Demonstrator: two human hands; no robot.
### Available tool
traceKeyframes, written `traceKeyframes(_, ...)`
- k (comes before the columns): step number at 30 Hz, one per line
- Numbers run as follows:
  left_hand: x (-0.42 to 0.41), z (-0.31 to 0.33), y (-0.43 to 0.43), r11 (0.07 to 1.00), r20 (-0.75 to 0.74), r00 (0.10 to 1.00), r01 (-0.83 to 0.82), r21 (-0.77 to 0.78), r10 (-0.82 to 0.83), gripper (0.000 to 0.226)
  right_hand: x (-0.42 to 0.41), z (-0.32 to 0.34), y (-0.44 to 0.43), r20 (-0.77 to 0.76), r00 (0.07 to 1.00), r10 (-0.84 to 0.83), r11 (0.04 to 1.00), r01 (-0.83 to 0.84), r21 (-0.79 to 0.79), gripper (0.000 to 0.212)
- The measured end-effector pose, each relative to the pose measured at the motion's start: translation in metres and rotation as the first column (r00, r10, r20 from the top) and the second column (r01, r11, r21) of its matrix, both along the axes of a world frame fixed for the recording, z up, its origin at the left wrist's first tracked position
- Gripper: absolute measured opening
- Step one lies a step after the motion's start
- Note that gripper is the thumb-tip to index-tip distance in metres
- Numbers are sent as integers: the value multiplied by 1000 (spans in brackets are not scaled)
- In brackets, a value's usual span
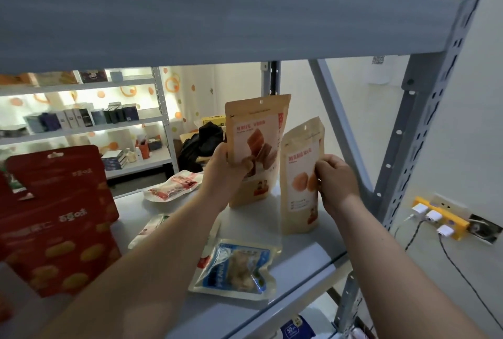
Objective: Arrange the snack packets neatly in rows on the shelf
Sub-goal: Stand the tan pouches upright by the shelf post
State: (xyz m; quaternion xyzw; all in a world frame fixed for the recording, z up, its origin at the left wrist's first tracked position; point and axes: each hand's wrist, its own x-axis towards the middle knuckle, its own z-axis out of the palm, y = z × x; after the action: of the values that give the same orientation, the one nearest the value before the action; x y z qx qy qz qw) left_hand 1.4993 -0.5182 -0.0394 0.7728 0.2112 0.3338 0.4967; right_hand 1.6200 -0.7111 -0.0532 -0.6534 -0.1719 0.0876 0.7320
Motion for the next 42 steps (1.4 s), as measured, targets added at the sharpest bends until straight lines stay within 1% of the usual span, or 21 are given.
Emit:
traceKeyframes(2, -1, -1, -2, 998, -64, 998, 8, 60, -5, 50, 1, -6, 1, -15, 1000, 15, 1000, -15, 12, 19)
traceKeyframes(3, -2, -1, -4, 995, -91, 995, 48, 92, -39, 52, 1, -9, 1, -33, 999, 30, 999, -30, 14, 19)
traceKeyframes(4, -3, -1, -7, 986, -111, 990, 102, 129, -88, 51, 0, -14, 1, -57, 997, 49, 999, -49, 11, 18)
traceKeyframes(6, -6, -6, -13, 968, -160, 978, 165, 190, -135, 38, -2, -24, 2, -119, 990, 79, 997, -80, -9, 20)
traceKeyframes(8, -9, -12, -17, 974, -172, 977, 155, 164, -126, 35, -6, -28, 4, -143, 988, 62, 998, -64, -7, 16)
traceKeyframes(10, -8, -16, -16, 978, -173, 979, 136, 158, -108, 41, -7, -25, 7, -103, 994, 30, 999, -32, -10, 14)
traceKeyframes(13, -6, -16, -15, 972, -183, 979, 123, 202, -86, 50, -5, -16, 10, -24, 1000, -8, 999, 7, -41, 16)
traceKeyframes(16, -3, -18, -13, 961, -179, 981, 116, 250, -72, 44, -2, -13, 13, 11, 999, -30, 999, 31, -24, 18)
traceKeyframes(19, 2, -20, -11, 963, -168, 984, 105, 248, -63, 33, 0, -11, 15, 17, 1000, -22, 1000, 22, -14, 16)
traceKeyframes(22, 5, -21, -9, 957, -180, 983, 93, 276, -43, 33, 3, -11, 17, 14, 1000, 6, 1000, -6, -16, 18)
traceKeyframes(26, 9, -25, -2, 965, -208, 978, 64, 256, -10, 39, 6, -8, 15, 21, 999, 43, 998, -43, -34, 22)
traceKeyframes(28, 10, -27, 0, 958, -201, 980, 54, 281, 3, 41, 7, -7, 14, 18, 998, 65, 997, -65, -30, 24)
traceKeyframes(32, 12, -31, 5, 943, -189, 981, 24, 331, 41, 34, 10, -6, 14, -3, 994, 108, 994, -108, -8, 31)
traceKeyframes(36, 13, -34, 4, 926, -217, 972, 4, 377, 84, 27, 9, -9, 10, -12, 994, 112, 993, -113, -36, 25)
traceKeyframes(39, 6, -28, -1, 929, -224, 971, 5, 370, 84, 27, 6, -7, 5, -13, 996, 86, 993, -86, -75, 35)
traceKeyframes(40, 2, -24, -3, 937, -223, 972, 6, 349, 77, 30, 4, -8, 2, 9, 998, 63, 991, -61, -117, 40)
traceKeyframes(42, -12, -14, -8, 952, -247, 967, 11, 306, 68, 39, -6, -15, -10, 92, 995, -41, 974, 60, -216, 46)
